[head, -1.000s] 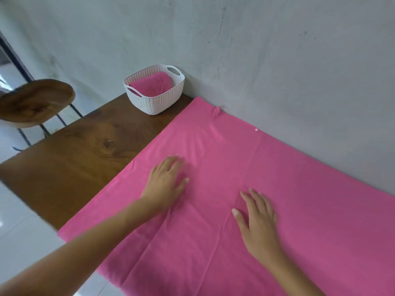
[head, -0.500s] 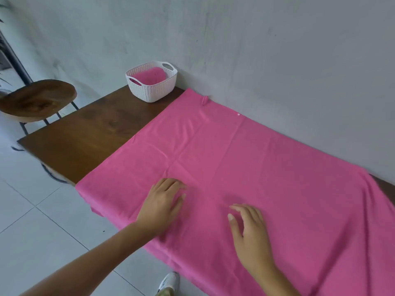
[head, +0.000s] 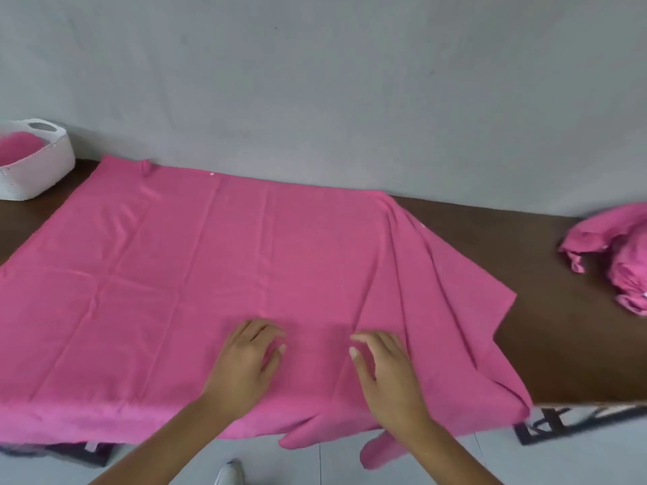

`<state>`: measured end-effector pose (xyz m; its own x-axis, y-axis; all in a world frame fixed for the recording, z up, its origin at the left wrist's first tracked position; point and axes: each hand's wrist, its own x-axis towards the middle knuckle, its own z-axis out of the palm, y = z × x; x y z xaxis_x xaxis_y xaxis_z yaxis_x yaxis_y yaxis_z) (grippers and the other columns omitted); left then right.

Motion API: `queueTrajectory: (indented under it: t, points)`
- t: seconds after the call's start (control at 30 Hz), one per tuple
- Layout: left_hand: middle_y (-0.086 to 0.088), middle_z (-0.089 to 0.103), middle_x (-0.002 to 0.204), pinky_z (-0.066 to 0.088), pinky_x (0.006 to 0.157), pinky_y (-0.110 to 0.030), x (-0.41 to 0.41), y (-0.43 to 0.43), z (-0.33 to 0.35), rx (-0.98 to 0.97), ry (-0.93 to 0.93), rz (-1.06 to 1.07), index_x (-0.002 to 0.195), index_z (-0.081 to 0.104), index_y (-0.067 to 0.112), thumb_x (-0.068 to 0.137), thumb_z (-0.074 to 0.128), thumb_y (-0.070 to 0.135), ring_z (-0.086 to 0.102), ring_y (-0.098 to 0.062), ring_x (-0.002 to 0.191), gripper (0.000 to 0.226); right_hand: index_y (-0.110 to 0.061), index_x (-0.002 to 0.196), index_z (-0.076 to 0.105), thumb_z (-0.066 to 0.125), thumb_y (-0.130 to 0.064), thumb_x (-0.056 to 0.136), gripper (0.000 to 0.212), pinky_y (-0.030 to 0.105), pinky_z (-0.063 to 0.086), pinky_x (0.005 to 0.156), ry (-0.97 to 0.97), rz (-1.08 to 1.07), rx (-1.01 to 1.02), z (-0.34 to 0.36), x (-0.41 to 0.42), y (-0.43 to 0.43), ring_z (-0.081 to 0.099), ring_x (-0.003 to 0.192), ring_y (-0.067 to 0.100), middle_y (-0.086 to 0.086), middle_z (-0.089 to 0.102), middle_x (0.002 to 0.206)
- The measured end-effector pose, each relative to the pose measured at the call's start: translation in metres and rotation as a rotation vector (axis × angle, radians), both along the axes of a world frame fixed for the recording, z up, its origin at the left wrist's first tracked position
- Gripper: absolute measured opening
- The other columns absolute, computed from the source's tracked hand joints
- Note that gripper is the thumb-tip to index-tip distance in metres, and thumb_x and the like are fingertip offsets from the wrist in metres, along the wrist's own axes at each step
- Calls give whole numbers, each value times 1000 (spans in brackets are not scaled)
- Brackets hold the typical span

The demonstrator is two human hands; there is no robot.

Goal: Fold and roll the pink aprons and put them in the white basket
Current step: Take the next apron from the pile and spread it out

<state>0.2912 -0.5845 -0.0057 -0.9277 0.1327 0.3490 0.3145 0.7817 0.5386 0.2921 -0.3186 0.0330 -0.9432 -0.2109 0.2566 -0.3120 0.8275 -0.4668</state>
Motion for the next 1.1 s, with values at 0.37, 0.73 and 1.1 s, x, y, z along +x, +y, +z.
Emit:
queueTrajectory:
  t: [0.37, 0.73, 1.1]
  points:
    - [-9, 55, 142, 40, 112, -46, -28, 111, 1, -185, -157, -141, 144, 51, 9, 96, 32, 64, 51, -30, 130, 75, -23, 155, 34, 27, -65, 99, 70, 41, 23, 123, -187, -412, 109, -43, 48, 143, 22, 151, 17, -4, 29, 163]
    - [2, 38, 160, 25, 123, -42, -31, 112, -6, -310, -156, -142, 151, 44, 20, 96, 17, 75, 32, -21, 148, 82, -21, 160, 25, -4, -75, 92, 91, 29, 1, 124, -218, -395, 303, -48, 52, 227, 7, 155, 11, -6, 13, 168]
    - [-3, 41, 157, 29, 121, -46, -32, 118, -6, -375, -153, -139, 147, 48, 15, 97, 28, 63, 35, -26, 146, 72, -20, 159, 25, 14, -69, 96, 80, 39, 14, 125, -299, -508, 374, -33, 15, 288, 8, 155, 17, -1, 13, 168]
